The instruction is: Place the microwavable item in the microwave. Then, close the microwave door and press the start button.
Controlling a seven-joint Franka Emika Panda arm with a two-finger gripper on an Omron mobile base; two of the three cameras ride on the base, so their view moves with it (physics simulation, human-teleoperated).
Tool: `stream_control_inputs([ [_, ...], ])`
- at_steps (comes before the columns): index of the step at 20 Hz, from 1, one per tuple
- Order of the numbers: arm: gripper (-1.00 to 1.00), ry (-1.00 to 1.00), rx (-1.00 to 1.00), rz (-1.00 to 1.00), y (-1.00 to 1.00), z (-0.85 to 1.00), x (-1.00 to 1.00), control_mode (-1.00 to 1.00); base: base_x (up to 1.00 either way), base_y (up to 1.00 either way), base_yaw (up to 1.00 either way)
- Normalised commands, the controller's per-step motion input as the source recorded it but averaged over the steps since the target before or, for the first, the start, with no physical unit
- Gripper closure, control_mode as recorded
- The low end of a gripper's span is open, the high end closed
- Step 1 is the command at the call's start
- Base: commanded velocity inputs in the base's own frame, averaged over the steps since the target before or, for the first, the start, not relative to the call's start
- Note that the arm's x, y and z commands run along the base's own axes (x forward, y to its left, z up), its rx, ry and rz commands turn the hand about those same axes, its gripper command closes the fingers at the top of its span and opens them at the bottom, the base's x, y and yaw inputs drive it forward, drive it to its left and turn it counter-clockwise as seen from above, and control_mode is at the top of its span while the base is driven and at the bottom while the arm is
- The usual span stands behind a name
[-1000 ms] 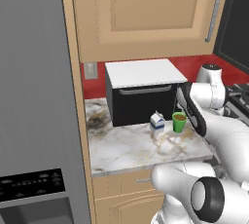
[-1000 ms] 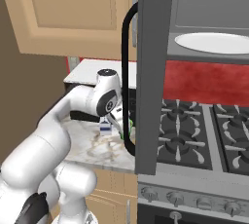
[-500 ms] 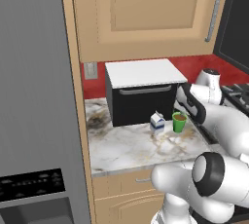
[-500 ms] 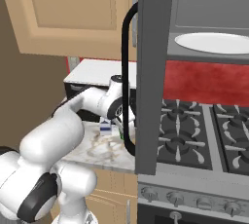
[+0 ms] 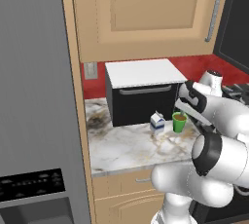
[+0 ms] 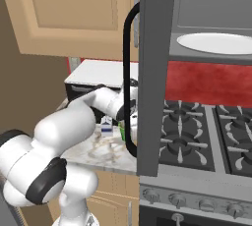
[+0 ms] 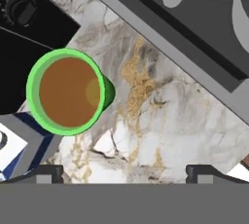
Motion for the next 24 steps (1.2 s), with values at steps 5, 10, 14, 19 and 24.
stream_control_inputs([
  [5,-1.0,0.0,0.03,0.0,-0.24,-0.34,0.15,-1.0,0.0,0.0,0.0],
  [10,-1.0,0.0,0.0,0.0,-0.04,-0.19,0.3,-1.0,0.0,0.0,0.0],
  [14,-1.0,0.01,0.0,0.0,0.0,-0.07,0.29,-1.0,0.0,0.0,0.0],
  [19,-1.0,0.03,0.0,0.0,0.0,-0.19,0.11,-1.0,0.0,0.0,0.0],
  [24,-1.0,0.06,0.0,0.0,0.0,-0.18,0.09,-1.0,0.0,0.0,0.0],
])
